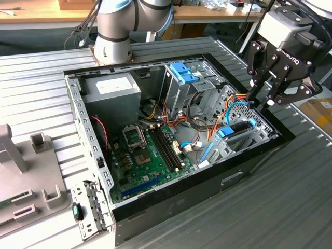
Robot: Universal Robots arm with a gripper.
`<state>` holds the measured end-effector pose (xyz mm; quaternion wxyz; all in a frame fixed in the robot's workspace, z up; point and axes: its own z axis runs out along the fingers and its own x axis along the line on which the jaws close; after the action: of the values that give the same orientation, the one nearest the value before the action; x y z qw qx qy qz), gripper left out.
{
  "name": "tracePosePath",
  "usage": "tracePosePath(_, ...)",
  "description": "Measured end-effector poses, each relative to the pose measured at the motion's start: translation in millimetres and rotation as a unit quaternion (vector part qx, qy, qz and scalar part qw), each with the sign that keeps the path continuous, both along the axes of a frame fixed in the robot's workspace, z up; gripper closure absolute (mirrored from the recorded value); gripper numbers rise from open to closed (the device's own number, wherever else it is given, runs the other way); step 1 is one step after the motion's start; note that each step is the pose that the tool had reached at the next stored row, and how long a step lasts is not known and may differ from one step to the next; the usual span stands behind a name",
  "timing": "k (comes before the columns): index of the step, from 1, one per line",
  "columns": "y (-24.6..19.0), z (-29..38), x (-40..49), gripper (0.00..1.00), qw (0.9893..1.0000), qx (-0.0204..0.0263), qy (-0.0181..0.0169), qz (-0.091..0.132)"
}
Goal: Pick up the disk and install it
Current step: 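Insert the disk into the insertion slot, then insert the first disk wire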
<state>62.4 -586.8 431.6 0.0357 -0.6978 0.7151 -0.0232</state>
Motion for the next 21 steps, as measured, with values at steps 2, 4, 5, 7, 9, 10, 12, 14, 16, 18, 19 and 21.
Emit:
tracePosePath(2, 1.2, -0.1, 0.1, 0.62, 1.0000, 0.0000, 0.0000, 0.000)
tracePosePath(4, 4.1, -0.3, 0.1, 0.62, 1.0000, 0.0000, 0.0000, 0.000)
tracePosePath(5, 4.5, -0.4, 0.1, 0.62, 1.0000, 0.0001, 0.0000, 0.000)
tracePosePath(7, 4.6, -0.4, 0.1, 0.62, 1.0000, 0.0000, 0.0000, 0.000)
tracePosePath(9, 5.8, -0.3, 0.1, 0.62, 1.0000, 0.0000, 0.0000, 0.000)
tracePosePath(10, 5.8, -0.3, 0.1, 0.62, 1.0000, 0.0000, 0.0000, 0.000)
tracePosePath(12, 6.0, -0.3, 0.1, 0.62, 1.0000, 0.0000, 0.0000, 0.000)
tracePosePath(14, 6.1, -0.3, 0.1, 0.62, 1.0000, 0.0000, 0.0000, 0.000)
tracePosePath(16, 6.2, -0.3, 0.1, 0.62, 1.0000, 0.0000, 0.0000, 0.000)
tracePosePath(18, 6.4, -0.3, 0.1, 0.62, 1.0000, 0.0000, 0.0000, 0.000)
tracePosePath(19, 6.4, -0.3, 0.1, 0.62, 1.0000, 0.0000, 0.0000, 0.000)
tracePosePath(21, 6.5, -0.3, 0.1, 0.62, 1.0000, 0.0000, 0.0000, 0.008)
